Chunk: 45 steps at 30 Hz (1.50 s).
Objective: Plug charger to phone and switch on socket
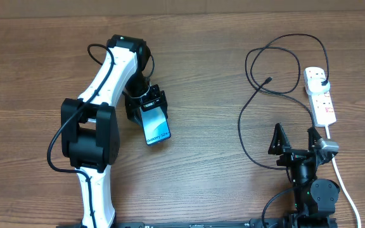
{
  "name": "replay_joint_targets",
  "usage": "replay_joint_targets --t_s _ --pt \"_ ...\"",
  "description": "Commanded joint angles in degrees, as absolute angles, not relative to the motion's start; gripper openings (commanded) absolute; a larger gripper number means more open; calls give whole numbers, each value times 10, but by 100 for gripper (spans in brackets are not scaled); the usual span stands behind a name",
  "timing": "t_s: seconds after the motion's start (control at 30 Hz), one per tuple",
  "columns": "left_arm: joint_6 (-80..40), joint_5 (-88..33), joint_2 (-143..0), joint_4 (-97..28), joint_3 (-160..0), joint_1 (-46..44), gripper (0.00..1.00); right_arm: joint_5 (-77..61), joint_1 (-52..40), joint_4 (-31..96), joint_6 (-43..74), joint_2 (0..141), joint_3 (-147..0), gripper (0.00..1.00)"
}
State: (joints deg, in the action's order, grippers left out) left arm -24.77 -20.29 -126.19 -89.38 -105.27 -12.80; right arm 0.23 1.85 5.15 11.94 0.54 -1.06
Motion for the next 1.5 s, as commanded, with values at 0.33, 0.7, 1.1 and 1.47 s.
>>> replay_joint_targets --t_s 0.33,0.7,1.1,1.47 --pt "-201 -302 -1262 -943 -1123 -134 73 1 20 48 115 2 -4 100" --pt "-196 -303 -1262 -944 -1124 -134 73 -133 19 9 336 2 -4 100" --pt "-194 -316 -1262 -944 -1124 -134 73 -177 20 41 424 3 -16 100" --pt "-194 -316 -1262 -943 -1124 -134 73 -177 19 199 371 154 -210 99"
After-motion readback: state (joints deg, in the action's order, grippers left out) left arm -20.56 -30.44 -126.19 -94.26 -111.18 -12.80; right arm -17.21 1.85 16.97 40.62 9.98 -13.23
